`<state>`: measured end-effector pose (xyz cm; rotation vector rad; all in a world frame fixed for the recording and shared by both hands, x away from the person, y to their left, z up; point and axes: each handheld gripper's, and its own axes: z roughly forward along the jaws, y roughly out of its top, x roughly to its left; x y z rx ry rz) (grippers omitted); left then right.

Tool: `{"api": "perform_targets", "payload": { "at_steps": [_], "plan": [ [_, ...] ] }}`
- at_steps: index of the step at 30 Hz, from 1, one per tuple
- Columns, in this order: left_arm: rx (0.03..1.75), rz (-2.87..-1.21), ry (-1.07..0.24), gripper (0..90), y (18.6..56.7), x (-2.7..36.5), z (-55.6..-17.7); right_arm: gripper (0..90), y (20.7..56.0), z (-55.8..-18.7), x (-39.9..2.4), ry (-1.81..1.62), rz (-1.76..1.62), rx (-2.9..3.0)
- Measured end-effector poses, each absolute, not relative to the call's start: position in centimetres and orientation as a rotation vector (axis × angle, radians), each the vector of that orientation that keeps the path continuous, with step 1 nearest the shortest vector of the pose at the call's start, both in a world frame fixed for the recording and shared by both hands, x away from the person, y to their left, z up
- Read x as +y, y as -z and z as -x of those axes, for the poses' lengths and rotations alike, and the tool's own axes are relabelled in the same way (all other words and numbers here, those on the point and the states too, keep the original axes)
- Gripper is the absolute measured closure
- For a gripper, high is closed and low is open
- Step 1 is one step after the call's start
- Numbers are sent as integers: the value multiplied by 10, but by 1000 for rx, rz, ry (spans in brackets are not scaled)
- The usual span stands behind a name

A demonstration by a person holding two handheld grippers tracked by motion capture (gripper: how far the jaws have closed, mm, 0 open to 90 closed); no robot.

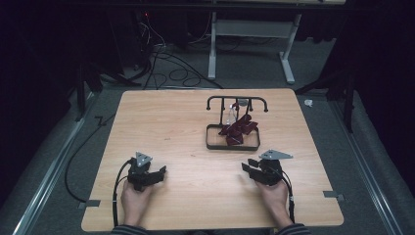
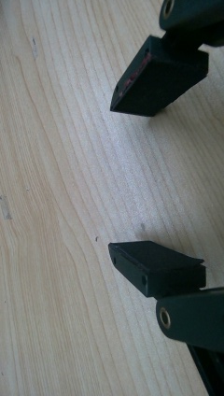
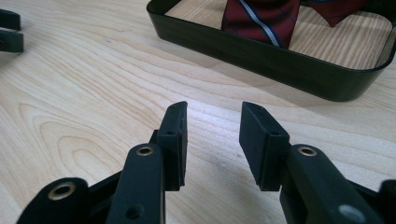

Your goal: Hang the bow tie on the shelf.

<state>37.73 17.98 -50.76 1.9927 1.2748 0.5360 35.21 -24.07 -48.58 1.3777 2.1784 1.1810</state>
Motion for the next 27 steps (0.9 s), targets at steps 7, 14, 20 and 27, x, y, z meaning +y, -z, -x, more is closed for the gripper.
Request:
{"api": "perform_targets", "payload": {
  "at_steps": [7,14,20,27],
  "plan": [
    [1274,-1994,-537,273,508,180,-377,634,489,-355,-239,-1147,-1368,2186],
    [1274,-1994,-537,273,508,180,-377,623,494,-357,-236,-1117,-1372,2185],
    [1274,-1994,-537,273,508,180,-377,604,498,-360,-234,-1080,-1381,2191],
    [1274,-1997,-538,273,508,180,-377,552,502,-359,-229,-1017,-1343,2198]
  ]
}}
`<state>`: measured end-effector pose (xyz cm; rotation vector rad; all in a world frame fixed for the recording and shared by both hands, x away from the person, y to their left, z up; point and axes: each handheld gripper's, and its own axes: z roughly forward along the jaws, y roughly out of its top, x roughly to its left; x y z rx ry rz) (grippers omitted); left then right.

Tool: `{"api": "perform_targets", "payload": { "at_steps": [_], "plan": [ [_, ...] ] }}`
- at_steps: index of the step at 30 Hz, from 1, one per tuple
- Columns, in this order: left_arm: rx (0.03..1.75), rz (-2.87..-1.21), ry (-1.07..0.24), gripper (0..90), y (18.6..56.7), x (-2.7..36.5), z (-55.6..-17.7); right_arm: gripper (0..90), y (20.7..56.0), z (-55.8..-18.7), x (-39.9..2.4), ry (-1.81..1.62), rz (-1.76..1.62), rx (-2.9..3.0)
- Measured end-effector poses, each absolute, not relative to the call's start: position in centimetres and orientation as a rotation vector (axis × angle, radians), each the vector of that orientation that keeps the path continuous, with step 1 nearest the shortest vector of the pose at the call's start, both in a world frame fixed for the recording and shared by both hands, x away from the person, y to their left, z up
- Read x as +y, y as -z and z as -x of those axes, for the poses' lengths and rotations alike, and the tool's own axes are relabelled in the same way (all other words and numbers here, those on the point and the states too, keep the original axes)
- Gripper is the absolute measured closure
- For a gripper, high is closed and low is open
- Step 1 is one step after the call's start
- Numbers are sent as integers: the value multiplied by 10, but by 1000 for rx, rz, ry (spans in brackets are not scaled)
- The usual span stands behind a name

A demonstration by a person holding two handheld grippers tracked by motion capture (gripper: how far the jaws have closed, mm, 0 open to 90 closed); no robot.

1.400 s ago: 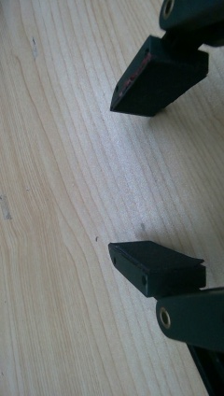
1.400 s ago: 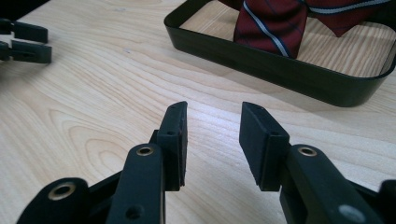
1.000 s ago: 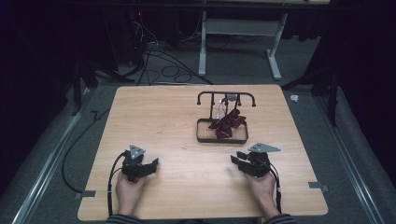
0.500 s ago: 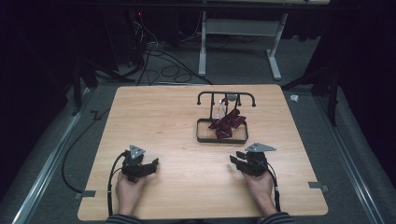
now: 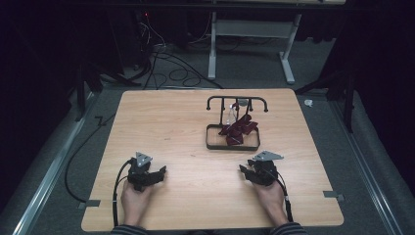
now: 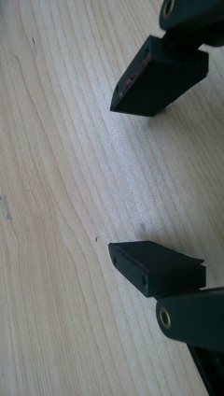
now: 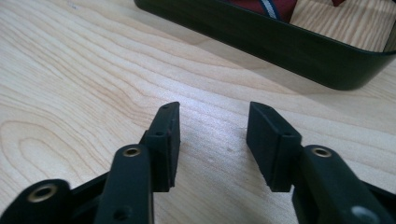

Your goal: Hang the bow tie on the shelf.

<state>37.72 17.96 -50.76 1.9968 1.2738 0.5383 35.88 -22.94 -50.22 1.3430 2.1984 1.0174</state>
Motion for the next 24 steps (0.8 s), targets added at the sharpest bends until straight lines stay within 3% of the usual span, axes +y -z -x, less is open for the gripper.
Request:
{"api": "perform_targets", "payload": {
  "at_steps": [6,24],
  "plan": [
    [1274,-1996,-537,273,508,180,-377,486,503,-356,-221,-952,-1281,2209],
    [1274,-1993,-536,273,508,180,-377,485,503,-356,-221,-952,-1282,2210]
  ]
}}
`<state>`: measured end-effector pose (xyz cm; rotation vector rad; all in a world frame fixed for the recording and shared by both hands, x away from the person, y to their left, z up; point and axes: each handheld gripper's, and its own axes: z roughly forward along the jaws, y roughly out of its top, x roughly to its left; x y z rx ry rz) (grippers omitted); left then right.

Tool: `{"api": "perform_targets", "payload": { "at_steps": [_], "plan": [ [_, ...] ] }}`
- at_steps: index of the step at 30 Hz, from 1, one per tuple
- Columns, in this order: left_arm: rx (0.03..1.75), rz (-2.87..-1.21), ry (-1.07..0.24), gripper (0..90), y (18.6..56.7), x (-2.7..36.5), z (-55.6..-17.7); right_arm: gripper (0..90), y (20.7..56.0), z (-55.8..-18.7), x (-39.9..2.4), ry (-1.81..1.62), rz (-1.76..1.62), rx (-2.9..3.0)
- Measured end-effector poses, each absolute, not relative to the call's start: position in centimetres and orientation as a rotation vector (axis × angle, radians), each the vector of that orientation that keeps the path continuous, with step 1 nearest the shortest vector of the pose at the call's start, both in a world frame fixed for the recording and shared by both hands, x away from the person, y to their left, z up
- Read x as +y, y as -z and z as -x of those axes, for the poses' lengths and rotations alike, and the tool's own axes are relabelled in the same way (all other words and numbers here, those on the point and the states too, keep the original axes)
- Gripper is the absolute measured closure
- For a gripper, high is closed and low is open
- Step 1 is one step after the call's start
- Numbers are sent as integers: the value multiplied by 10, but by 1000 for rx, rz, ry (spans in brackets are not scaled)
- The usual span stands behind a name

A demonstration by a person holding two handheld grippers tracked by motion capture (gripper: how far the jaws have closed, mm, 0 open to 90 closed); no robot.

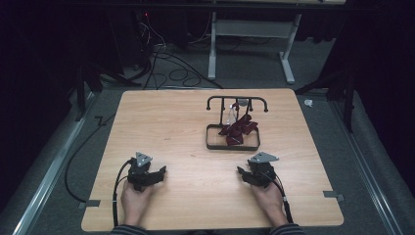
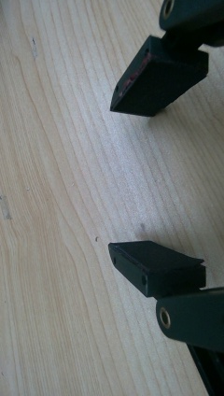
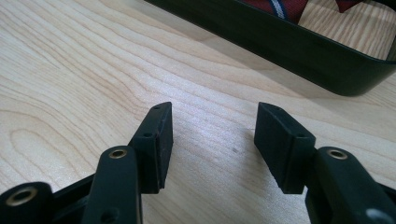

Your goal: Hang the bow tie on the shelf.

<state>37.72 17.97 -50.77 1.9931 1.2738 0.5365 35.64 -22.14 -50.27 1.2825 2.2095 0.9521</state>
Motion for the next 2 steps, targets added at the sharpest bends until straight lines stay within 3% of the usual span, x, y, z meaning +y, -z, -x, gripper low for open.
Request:
{"api": "perform_targets", "payload": {
  "at_steps": [2],
  "plan": [
    [1274,-1993,-537,274,508,180,-377,485,503,-356,-222,-952,-1280,2210]
  ]
}}
